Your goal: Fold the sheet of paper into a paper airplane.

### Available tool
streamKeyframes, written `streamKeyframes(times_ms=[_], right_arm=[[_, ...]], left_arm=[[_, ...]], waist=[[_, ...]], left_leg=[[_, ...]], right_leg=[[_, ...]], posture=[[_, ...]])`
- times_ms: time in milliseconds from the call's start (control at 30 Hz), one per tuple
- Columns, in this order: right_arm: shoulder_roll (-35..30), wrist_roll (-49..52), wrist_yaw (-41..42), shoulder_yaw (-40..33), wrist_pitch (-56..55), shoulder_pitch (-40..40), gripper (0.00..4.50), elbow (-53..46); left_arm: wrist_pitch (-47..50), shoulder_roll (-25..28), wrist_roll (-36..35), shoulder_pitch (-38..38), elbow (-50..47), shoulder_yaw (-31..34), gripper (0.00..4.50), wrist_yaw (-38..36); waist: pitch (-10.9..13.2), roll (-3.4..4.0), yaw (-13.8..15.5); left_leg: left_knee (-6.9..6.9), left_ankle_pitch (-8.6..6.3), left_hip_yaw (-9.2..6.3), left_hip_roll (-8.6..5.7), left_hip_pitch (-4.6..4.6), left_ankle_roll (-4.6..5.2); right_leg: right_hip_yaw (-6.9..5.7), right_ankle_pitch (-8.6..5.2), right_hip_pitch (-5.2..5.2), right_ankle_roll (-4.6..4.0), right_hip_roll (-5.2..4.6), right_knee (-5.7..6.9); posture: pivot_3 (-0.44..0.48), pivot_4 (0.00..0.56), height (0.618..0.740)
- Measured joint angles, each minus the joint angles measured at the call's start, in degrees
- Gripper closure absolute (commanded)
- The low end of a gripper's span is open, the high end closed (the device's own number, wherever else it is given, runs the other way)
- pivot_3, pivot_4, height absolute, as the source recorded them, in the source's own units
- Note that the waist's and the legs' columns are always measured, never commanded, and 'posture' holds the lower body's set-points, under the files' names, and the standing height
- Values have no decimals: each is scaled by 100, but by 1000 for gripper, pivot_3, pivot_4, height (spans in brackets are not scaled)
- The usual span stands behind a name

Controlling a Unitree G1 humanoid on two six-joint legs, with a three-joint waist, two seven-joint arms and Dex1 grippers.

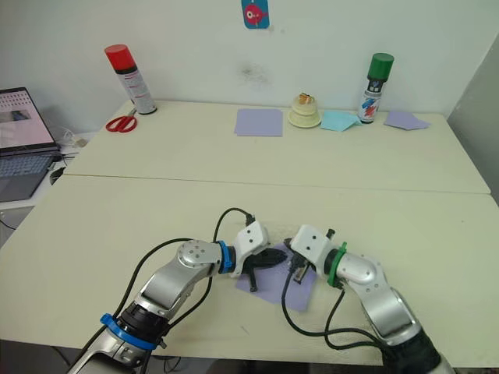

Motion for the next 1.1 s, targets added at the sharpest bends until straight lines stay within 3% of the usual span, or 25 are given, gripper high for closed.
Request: streamKeyframes(times_ms=[833,1000,1100], right_arm=[[47,-296,-92,185,-142,-78,4500,559],[77,-351,-92,205,-143,-92,4500,561],[95,-365,-90,218,-146,-101,4500,565]], left_arm=[[7,8,23,7,-43,17,4483,-11],[144,65,-49,25,-174,18,3177,-177],[139,386,-73,12,-412,-46,3177,-529]], waist=[[-3,1,-1],[-3,1,-14],[-2,1,-24]], left_leg=[[4,0,2,-2,10,0],[4,0,3,-1,9,0],[3,1,4,0,8,0]], right_leg=[[3,-1,-7,-1,-1,41],[4,-1,-11,-1,0,45],[7,-1,-19,-2,2,57]], posture=[[0,150,740],[0,150,740],[0,150,740]])
